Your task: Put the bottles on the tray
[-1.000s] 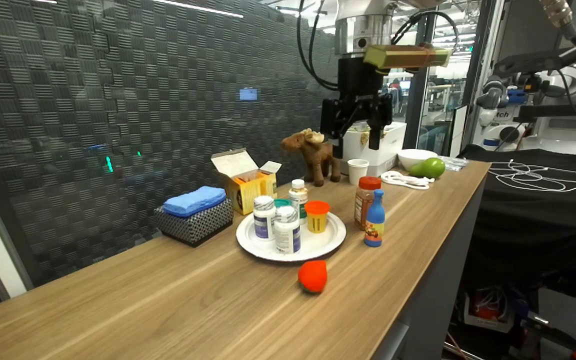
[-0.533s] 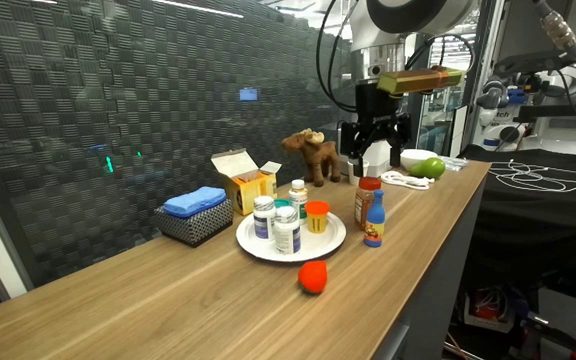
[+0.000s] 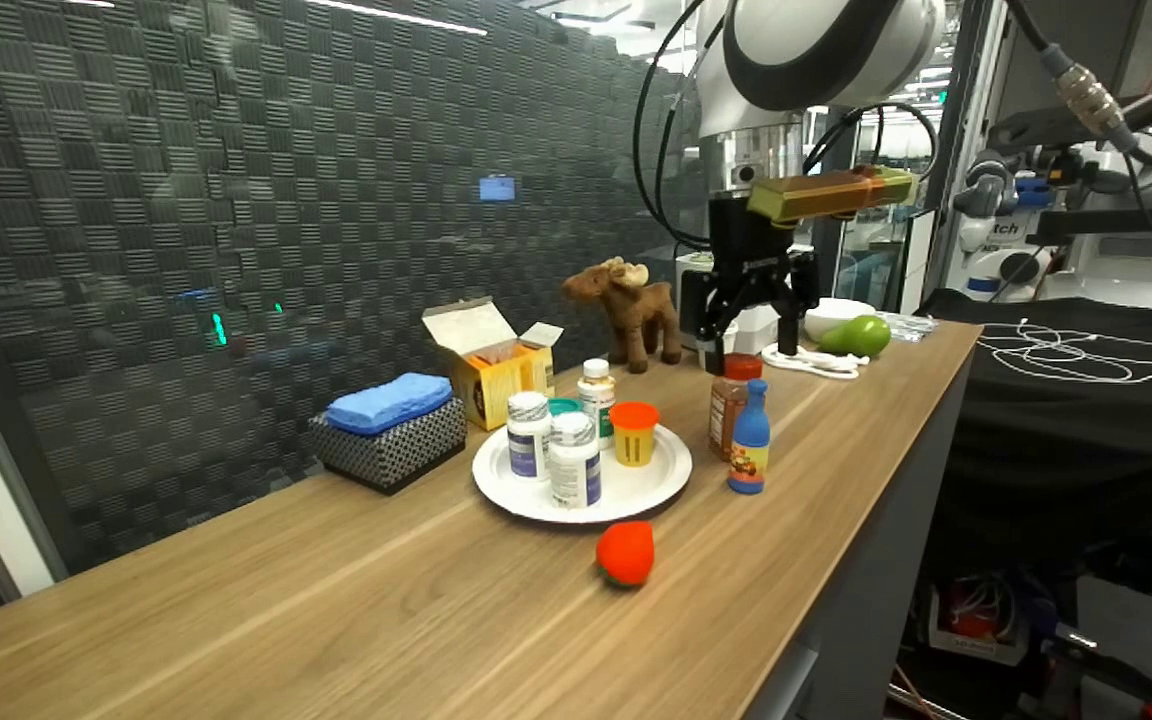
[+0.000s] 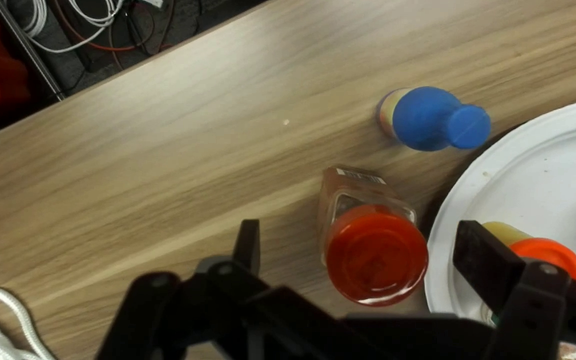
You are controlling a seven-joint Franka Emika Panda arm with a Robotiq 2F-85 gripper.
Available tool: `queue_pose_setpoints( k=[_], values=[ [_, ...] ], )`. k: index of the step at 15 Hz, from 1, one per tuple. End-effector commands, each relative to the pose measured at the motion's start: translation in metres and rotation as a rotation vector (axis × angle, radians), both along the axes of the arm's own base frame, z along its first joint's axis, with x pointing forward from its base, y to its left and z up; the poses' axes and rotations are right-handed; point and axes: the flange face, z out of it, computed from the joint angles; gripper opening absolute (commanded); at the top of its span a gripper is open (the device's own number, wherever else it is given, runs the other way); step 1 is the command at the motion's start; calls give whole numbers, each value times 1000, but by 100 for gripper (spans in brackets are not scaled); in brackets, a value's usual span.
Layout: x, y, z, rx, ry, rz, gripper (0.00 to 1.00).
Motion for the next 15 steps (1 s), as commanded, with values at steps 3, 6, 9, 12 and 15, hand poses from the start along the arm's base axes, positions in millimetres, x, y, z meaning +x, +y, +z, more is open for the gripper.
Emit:
queue_pose_setpoints(
  k=[3, 6, 9, 12, 15],
  values=[
    [7, 6, 0, 40, -31, 10, 90],
    [5, 8, 2, 40, -32, 2, 56],
    [4, 9, 7, 64, -39, -12, 33],
    [4, 10, 16, 45, -44, -22, 24],
    [8, 14, 35, 1, -67, 1, 24]
  ],
)
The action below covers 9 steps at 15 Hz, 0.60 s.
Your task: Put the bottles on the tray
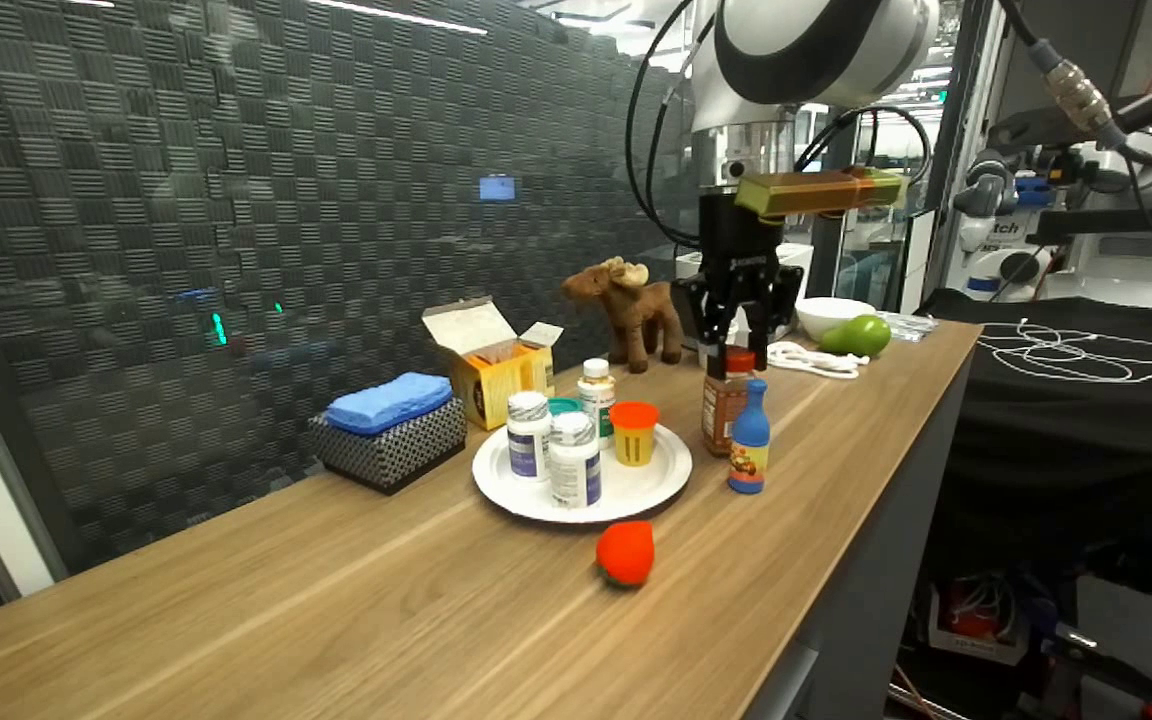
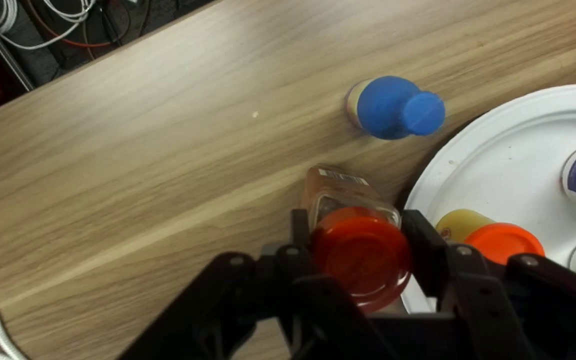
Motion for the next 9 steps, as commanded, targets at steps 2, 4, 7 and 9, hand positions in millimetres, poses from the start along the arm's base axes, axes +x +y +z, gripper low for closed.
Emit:
queue_pose_setpoints(
  k=[2, 4, 7, 9],
  values=[
    [8, 16, 52, -80, -73, 46, 24],
    [16, 32, 72, -127, -105, 103, 24],
    [28, 66, 89, -153, -135, 201, 24],
    [33, 91, 96, -153, -152, 258, 24]
  ],
)
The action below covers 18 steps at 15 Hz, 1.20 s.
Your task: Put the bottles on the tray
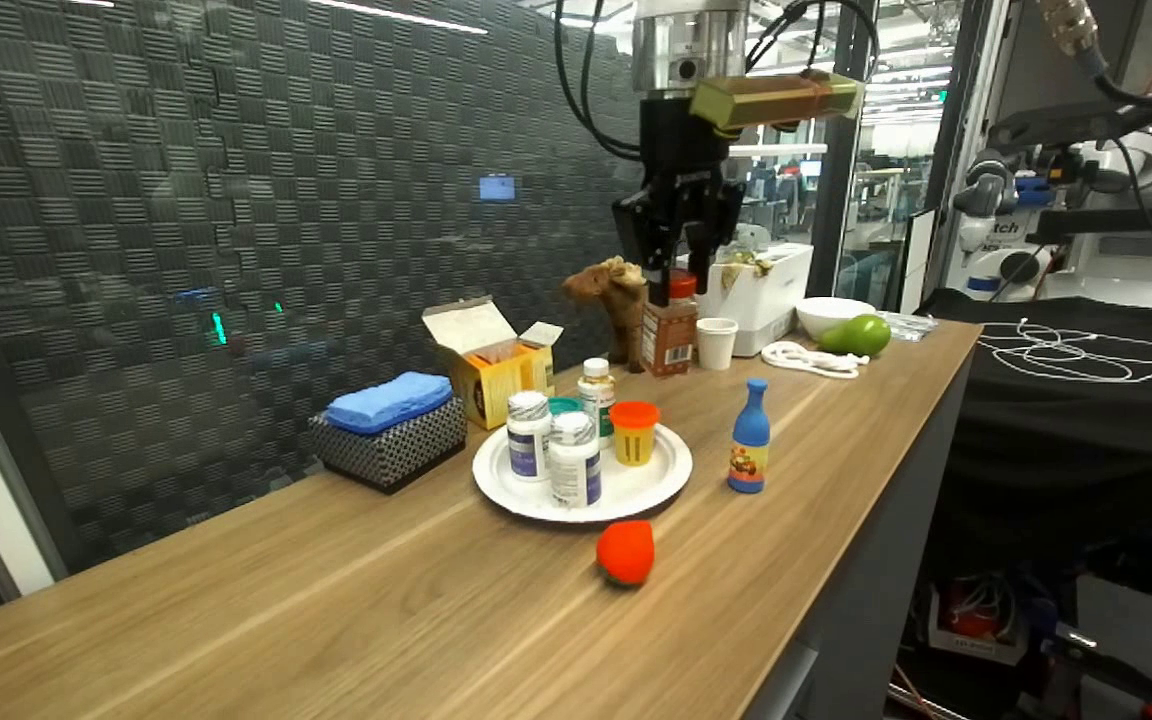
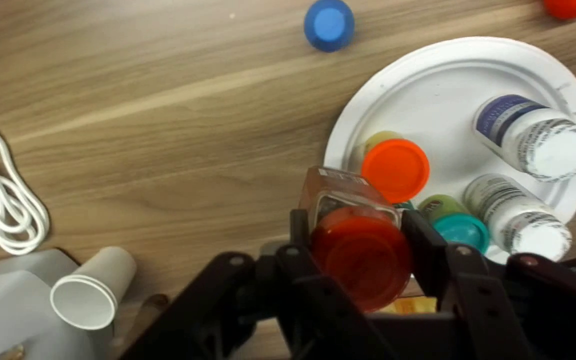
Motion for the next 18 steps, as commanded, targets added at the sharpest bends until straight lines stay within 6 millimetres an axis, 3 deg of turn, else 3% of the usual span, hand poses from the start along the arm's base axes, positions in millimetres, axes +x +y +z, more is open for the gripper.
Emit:
queue_pose_setpoints(
  k=[1, 6, 18],
  values=[
    [10, 39, 20, -30, -20, 96, 24],
    [10, 73, 18, 1, -14, 191, 24],
    [18, 81, -41, 108, 119, 350, 24]
  ],
)
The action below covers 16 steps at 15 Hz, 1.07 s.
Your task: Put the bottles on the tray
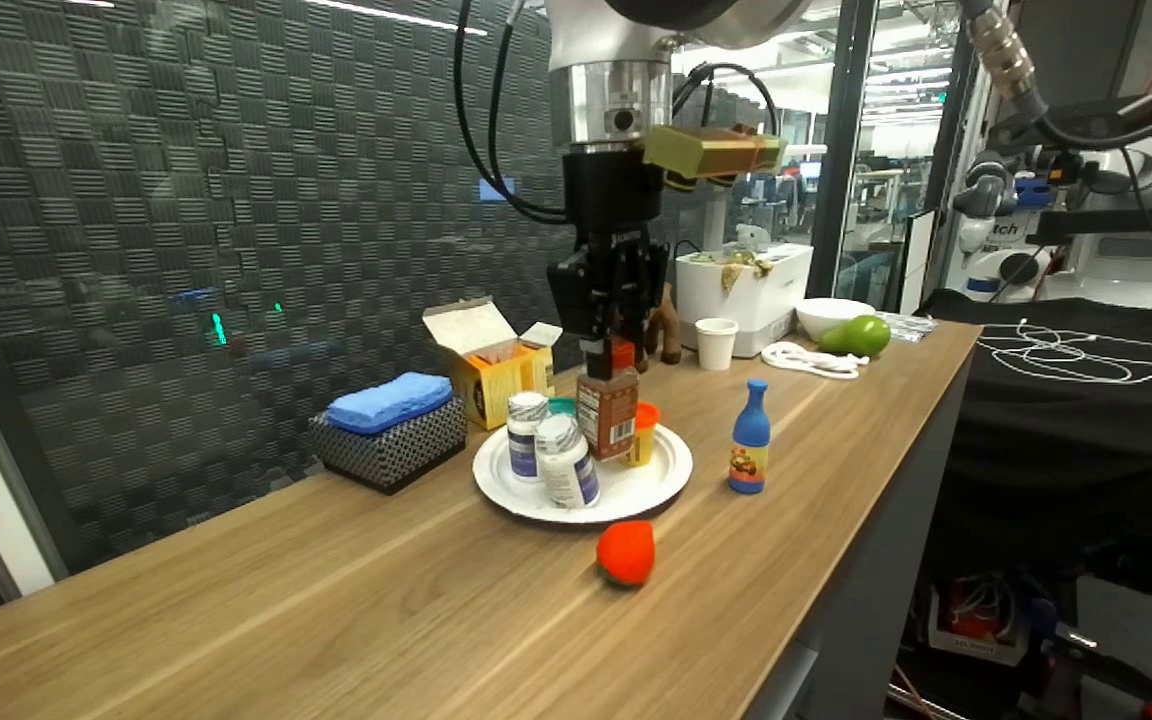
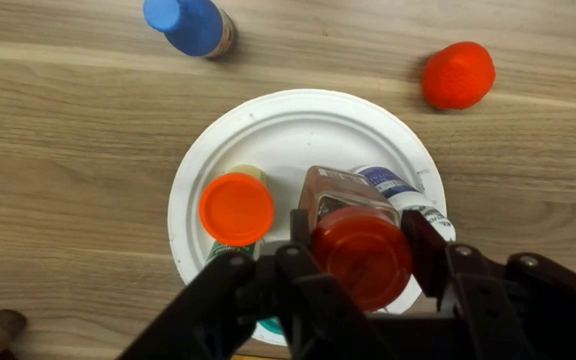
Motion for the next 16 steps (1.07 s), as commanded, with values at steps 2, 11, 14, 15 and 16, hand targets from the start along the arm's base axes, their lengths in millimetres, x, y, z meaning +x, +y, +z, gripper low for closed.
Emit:
queue_pose_setpoints(
  k=[2, 11, 14, 15, 16],
  values=[
    [6, 1, -3, 25, 27, 48, 24],
    [12, -8, -19, 38, 57, 84, 24],
    [16, -12, -23, 54, 66, 98, 24],
    [19, -14, -25, 53, 65, 101, 24],
    [22, -15, -26, 52, 64, 105, 24]
  ],
)
